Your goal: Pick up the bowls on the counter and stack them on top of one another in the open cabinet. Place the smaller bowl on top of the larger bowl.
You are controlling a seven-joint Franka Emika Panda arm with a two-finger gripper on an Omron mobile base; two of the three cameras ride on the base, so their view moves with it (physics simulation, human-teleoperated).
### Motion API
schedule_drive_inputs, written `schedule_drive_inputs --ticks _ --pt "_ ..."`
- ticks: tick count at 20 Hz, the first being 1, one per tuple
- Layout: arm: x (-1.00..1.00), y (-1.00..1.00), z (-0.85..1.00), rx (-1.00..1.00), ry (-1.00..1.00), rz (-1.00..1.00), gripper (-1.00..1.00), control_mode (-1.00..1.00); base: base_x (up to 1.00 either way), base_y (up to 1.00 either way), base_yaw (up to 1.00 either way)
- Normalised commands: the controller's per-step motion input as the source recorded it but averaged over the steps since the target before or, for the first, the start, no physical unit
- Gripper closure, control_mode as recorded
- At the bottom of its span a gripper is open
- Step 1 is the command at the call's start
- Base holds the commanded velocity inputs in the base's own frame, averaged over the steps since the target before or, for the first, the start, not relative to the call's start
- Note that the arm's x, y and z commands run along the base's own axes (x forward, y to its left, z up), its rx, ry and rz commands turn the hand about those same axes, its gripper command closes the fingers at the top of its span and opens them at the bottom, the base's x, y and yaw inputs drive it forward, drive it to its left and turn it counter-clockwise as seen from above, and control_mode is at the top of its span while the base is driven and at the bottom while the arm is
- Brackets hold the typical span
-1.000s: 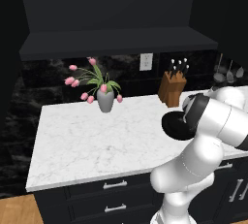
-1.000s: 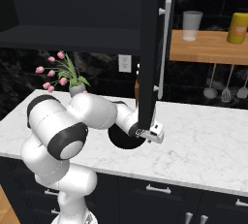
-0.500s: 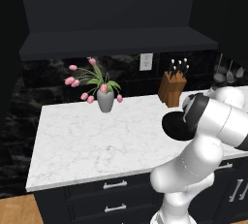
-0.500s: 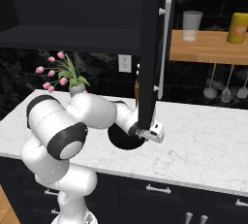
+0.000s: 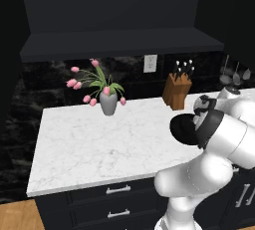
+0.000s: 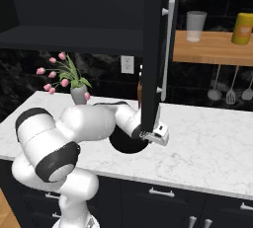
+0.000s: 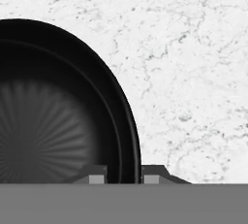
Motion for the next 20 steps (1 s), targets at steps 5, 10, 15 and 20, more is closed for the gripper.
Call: schedule_drive_inputs --ticks 5,10,15,20 --pt "-0.61 0.0 0.21 0.07 -0.18 -0.01 1.0 -1.0 0.0 0.0 0.0" --pt "-0.59 0.06 0.57 0.04 -0.15 -0.06 1.0 -1.0 0.0 0.0 0.0" --pt "-0.44 0.55 0.82 -0.01 -0.02 -0.14 1.0 -1.0 0.0 0.0 0.0" --pt "-0.25 0.88 0.6 -0.11 0.08 -0.13 1.0 -1.0 0.0 0.0 0.0"
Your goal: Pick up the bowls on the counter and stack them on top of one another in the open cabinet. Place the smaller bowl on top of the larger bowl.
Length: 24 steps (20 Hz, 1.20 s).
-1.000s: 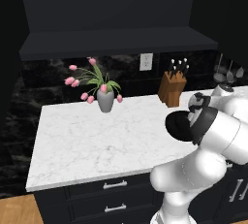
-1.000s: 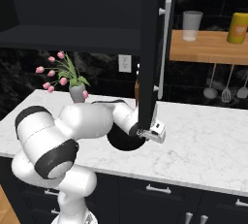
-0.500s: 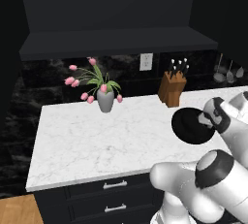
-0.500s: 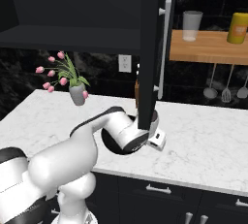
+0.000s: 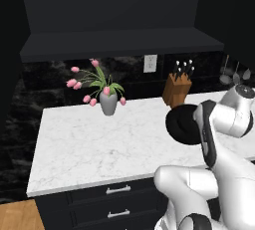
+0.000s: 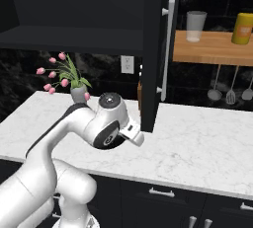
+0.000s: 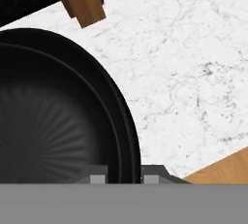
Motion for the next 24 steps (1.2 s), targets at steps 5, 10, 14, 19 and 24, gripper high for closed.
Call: schedule_drive_inputs --ticks 5,10,14,19,24 --pt "-0.52 0.73 0.67 -0.05 0.01 -0.08 1.0 -1.0 0.0 0.0 0.0" --pt "-0.32 0.21 0.99 0.0 0.0 -0.16 1.0 -1.0 0.0 0.0 0.0" --pt "-0.39 0.2 1.0 0.0 0.0 -0.08 1.0 -1.0 0.0 0.0 0.0" --pt "-0.44 0.32 1.0 0.0 -0.07 -0.01 1.0 -1.0 0.0 0.0 0.0" --pt "-0.37 0.22 0.96 0.04 -0.21 0.01 1.0 -1.0 0.0 0.0 0.0"
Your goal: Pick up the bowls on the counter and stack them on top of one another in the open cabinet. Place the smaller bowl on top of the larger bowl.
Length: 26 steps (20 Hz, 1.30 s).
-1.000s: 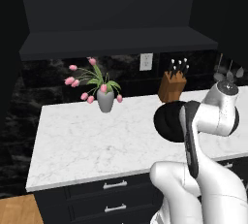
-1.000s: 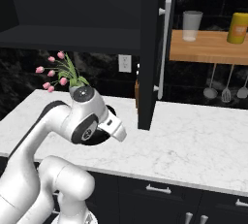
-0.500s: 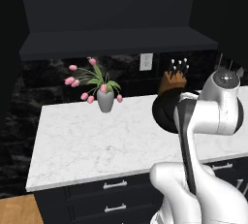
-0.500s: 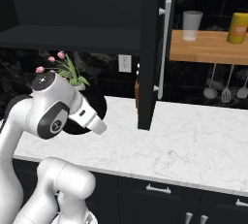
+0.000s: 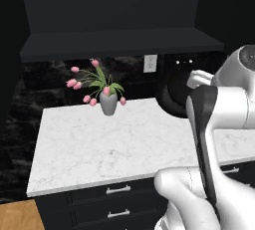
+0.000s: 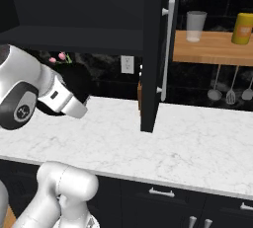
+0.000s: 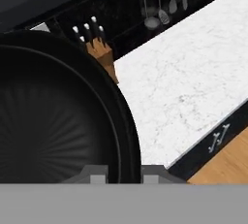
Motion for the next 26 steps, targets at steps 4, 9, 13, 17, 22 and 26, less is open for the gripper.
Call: schedule_drive_inputs --ticks 4,9,13,17,22,26 --pt "-0.16 0.21 0.85 0.08 -0.27 0.05 1.0 -1.0 0.0 0.0 0.0" --pt "-0.07 0.22 0.77 0.02 -0.19 0.08 1.0 -1.0 0.0 0.0 0.0" --pt "0.31 0.25 0.48 0.0 -0.18 0.03 1.0 -1.0 0.0 0.0 0.0" --pt "0.59 0.27 0.27 0.0 -0.17 0.0 1.0 -1.0 0.0 0.0 0.0" --pt "0.69 0.06 -0.09 0.0 -0.09 -0.01 1.0 -1.0 0.0 0.0 0.0" --pt "0.88 0.12 -0.14 -0.02 0.0 -0.03 1.0 -1.0 0.0 0.0 0.0"
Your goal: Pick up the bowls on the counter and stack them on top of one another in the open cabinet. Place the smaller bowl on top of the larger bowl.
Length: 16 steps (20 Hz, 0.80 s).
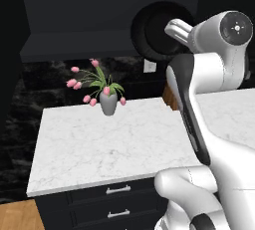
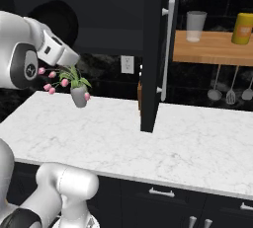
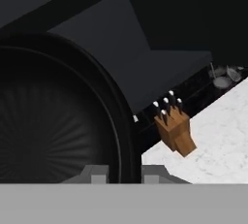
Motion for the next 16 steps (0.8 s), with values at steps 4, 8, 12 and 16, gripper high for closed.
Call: schedule_drive_inputs --ticks 4,8,12,16 --pt "0.65 0.11 0.04 -0.03 0.08 -0.04 1.0 -1.0 0.0 0.0 0.0" --pt "0.17 0.01 0.06 0.0 0.17 -0.04 1.0 -1.0 0.0 0.0 0.0" --pt "0.37 0.0 0.0 -0.02 0.26 -0.04 1.0 -1.0 0.0 0.0 0.0" --pt "0.42 0.0 0.0 0.0 0.14 -0.02 1.0 -1.0 0.0 0.0 0.0"
